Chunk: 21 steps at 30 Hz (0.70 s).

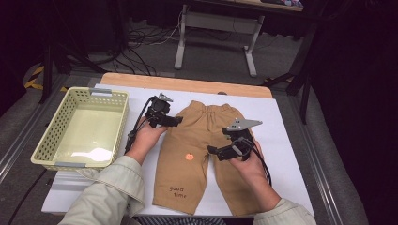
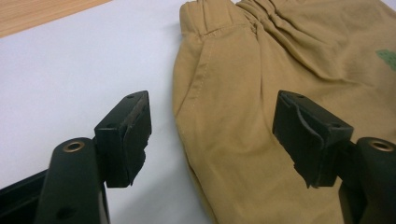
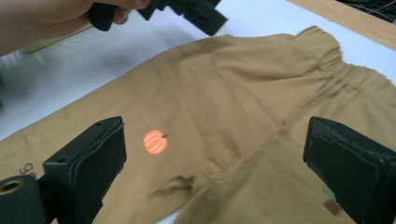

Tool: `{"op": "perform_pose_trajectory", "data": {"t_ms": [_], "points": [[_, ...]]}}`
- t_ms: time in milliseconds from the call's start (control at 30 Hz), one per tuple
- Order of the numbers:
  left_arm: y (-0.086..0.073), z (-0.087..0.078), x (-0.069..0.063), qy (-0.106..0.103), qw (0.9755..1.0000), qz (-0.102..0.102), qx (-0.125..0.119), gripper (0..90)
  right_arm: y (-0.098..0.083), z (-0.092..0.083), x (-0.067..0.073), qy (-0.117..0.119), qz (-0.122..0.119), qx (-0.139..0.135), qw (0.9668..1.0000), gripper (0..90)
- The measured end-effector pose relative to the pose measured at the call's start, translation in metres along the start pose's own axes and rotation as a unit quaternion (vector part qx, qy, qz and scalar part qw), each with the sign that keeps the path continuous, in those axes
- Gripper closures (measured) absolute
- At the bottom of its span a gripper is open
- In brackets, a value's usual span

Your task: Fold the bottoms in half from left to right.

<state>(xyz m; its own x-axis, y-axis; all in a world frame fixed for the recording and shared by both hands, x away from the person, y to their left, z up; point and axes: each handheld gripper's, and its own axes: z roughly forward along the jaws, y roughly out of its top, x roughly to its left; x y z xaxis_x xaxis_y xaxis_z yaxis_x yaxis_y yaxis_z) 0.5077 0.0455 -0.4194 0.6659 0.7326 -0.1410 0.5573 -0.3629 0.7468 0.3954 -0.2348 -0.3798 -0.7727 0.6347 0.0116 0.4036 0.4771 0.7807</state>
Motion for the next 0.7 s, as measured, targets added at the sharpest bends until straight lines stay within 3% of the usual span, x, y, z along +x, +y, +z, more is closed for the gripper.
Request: {"op": "perform_pose_trajectory", "data": {"t_ms": [300,433,533,700], "points": [[0.001,-0.004,-0.002,-0.003,0.9999,0.013,0.002,26.7,0.004,0.019,0.029,0.033,-0.025,0.005,0.9992,0.0],[0.000,-0.005,-0.002,-0.005,0.9999,0.009,0.005,26.6,0.005,0.024,0.039,0.019,-0.035,0.013,0.9991,1.5],[0.000,-0.006,-0.002,-0.006,0.9999,0.007,0.006,26.5,0.006,0.027,0.047,0.034,-0.041,0.015,0.9985,1.6],[0.000,-0.006,-0.001,-0.005,0.9999,0.009,0.006,26.5,0.009,0.030,0.059,0.029,-0.056,0.017,0.9979,7.2]]}}
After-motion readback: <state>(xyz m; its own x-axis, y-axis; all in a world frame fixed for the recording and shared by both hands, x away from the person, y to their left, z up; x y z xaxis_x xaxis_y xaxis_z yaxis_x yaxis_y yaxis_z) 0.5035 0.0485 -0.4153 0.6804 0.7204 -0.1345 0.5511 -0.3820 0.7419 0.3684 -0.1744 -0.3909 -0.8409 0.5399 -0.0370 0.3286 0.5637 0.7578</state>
